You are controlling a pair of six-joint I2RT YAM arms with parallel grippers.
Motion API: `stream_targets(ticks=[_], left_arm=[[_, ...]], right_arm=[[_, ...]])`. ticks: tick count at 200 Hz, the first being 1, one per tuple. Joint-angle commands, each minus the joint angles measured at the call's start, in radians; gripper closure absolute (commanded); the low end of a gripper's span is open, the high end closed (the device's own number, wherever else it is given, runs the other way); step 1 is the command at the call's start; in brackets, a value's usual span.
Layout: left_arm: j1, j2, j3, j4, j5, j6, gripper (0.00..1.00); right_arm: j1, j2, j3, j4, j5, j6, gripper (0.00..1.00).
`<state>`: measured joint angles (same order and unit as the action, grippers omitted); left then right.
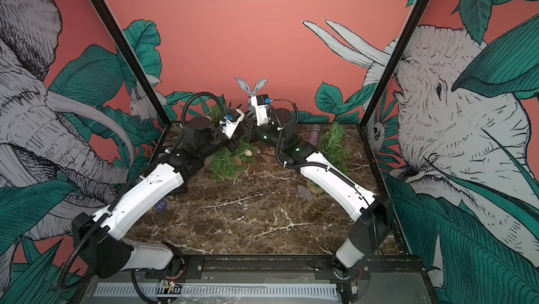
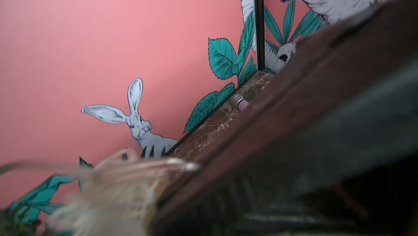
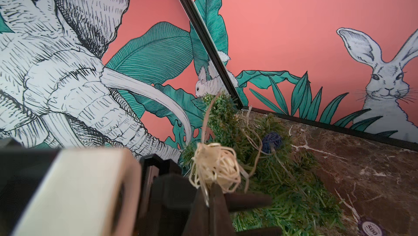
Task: Wrap string light around the christmas tree
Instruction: Wrap the light string around the Christmas tree.
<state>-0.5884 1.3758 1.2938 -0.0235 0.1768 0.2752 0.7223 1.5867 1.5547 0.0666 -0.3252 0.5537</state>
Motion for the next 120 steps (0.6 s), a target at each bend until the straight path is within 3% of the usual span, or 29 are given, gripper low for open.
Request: stream_targets(ticks=[1, 54, 102, 120], left_arm=[[-0.005, -0.029, 0.039, 0.019, 0.062, -0.034, 0.98], [0.013, -0.032, 0.147, -0.094, -0.031, -0.155, 1.0], [0.054, 0.011, 0.303, -0.18, -0.007, -0.346, 1.0], [0.078, 0.045, 0.352, -0.203, 0.033, -0.42, 1.0]], right_arm=[[-0.013, -0.01, -0.017, 0.088, -0.022, 0.007, 1.0], [-0.106, -0.06, -0.115, 0.183, -0.059, 0.012, 0.6], [-0.126, 0.006, -0.235, 0.328, -0.007, -0.026, 0.52], [-0.084, 0.061, -0.292, 0.479, 0.08, -0.139, 0.5]])
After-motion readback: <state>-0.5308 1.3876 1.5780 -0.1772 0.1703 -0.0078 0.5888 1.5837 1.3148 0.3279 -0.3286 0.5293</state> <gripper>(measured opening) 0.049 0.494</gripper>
